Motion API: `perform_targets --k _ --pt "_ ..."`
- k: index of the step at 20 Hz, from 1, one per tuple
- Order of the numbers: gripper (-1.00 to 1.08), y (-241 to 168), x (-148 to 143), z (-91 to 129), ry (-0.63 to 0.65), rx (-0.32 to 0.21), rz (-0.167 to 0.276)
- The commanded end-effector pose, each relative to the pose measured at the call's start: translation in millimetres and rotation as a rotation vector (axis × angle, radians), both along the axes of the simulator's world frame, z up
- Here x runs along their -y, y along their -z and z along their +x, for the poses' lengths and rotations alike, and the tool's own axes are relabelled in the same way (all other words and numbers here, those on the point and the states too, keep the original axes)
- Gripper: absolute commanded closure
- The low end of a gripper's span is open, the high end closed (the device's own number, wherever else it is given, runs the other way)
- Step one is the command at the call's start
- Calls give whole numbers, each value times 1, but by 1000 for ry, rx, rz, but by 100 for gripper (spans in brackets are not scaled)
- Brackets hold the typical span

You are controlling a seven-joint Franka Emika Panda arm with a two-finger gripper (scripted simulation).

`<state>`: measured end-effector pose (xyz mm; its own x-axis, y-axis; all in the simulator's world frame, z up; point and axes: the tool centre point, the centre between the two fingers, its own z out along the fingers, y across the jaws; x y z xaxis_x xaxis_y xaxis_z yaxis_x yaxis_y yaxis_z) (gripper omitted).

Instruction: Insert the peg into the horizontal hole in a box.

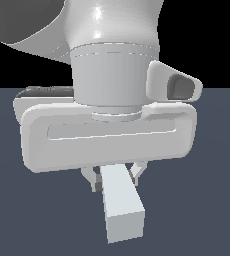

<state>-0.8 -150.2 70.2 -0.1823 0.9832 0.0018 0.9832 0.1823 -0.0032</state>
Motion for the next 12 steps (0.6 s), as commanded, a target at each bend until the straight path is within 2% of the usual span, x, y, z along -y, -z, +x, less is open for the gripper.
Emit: perform_targets --k 1,12 --pt "108 -10 -18 -8 42 3 0" --pt "108 -43 -94 -34 211 3 -1"
